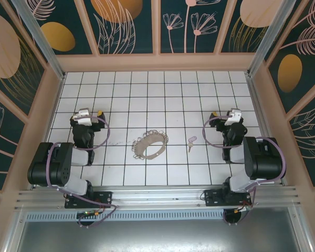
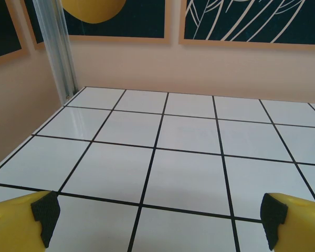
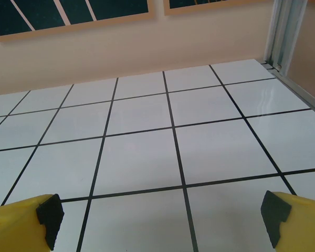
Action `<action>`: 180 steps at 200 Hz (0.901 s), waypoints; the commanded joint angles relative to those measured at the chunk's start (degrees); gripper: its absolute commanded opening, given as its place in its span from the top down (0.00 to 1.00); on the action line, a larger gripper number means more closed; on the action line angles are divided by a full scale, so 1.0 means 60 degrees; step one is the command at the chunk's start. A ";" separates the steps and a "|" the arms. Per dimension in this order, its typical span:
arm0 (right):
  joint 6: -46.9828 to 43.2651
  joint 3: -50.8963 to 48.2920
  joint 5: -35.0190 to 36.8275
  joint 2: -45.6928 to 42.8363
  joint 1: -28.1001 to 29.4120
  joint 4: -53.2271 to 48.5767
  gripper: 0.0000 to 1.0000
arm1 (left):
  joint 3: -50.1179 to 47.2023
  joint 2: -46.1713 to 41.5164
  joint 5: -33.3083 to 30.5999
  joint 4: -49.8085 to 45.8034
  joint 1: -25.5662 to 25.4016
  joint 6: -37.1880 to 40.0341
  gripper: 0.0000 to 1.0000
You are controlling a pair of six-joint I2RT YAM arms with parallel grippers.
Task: Put the keys on the keyring
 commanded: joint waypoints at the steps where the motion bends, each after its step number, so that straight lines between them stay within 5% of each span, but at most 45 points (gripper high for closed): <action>1: -0.0016 0.0098 -0.0168 -0.0016 -0.0058 0.0076 0.01 | 0.0003 -0.0004 0.0100 0.0172 0.0052 -0.0100 0.01; 180: -0.0014 0.0122 -0.0182 -0.0009 -0.0073 0.0064 0.01 | 0.0098 0.0042 0.0143 0.0039 0.0052 -0.0130 0.01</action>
